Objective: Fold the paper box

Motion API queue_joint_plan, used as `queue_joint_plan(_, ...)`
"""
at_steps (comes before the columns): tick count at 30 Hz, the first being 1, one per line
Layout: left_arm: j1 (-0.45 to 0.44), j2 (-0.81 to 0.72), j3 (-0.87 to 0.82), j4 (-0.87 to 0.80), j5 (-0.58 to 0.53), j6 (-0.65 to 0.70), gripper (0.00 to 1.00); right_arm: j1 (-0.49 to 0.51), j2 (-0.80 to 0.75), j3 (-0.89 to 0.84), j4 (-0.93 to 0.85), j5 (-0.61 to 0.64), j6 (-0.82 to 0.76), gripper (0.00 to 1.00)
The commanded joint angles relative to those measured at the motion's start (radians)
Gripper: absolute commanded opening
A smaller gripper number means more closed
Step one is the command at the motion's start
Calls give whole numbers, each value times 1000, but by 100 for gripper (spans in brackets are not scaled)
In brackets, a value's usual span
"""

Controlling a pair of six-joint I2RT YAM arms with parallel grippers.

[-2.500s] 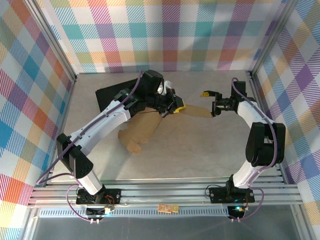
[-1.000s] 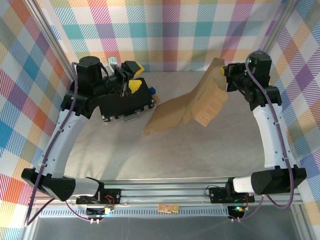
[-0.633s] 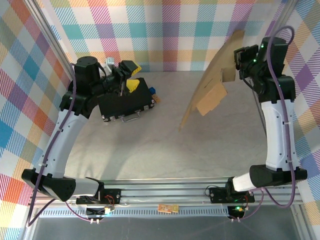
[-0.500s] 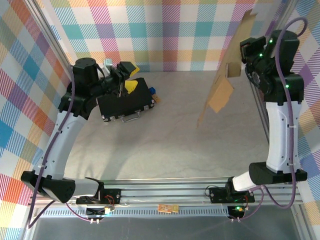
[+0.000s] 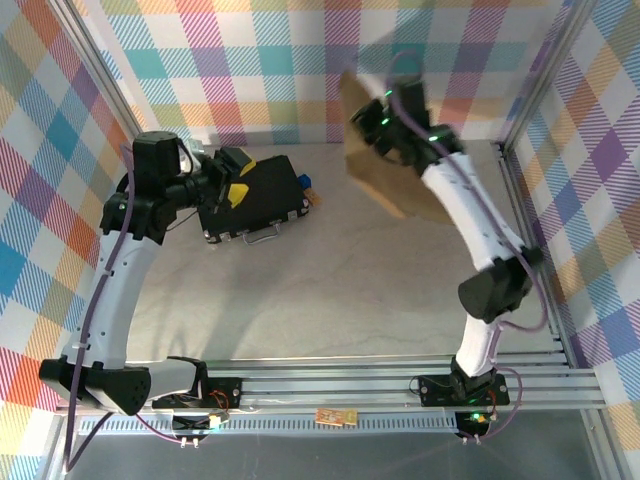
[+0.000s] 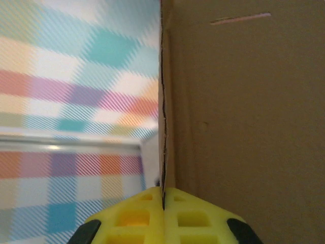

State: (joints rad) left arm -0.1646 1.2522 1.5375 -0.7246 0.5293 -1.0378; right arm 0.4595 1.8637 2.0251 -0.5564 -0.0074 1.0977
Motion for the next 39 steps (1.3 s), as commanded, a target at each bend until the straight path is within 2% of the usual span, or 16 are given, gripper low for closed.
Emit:
queue_joint_plan(1,22,-28,6,-174,-39,130,63,21,54,-183,376,-149,198,0)
queue_joint_plan(5,23,-51,-54,-180,-38,114,60,41,51,-347,589,-127,236,0)
queue_joint_plan(7,23,-61,-100,-133,-23,65,59,45,31,-408,622,-105,256,0)
queue_joint_plan(11,-20,-65,-195,55,-29,-129,56,54,-13,-527,673,-62,338,0)
queue_joint_plan(16,-184,-35,-231,214,-230,-413,54,68,-58,-618,731,5,454,0)
queue_joint_plan(21,-315,26,-229,329,-377,-653,54,83,-90,-593,683,42,456,0)
queue_joint_plan(23,-346,71,-174,321,-383,-672,55,91,-98,-574,654,56,448,0)
queue_joint_plan(26,-363,133,-52,224,-385,-641,59,102,-106,-527,593,90,420,0)
queue_joint_plan(30,-365,178,127,77,-422,-510,60,116,-115,-509,563,157,426,0)
queue_joint_plan(34,-365,217,214,-56,-384,-430,63,126,-115,-470,520,201,416,0)
queue_joint_plan(35,-365,216,200,-60,-368,-448,64,126,-114,-463,514,202,413,0)
queue_joint_plan(39,-416,197,92,143,-377,-591,64,135,-110,-462,505,204,426,0)
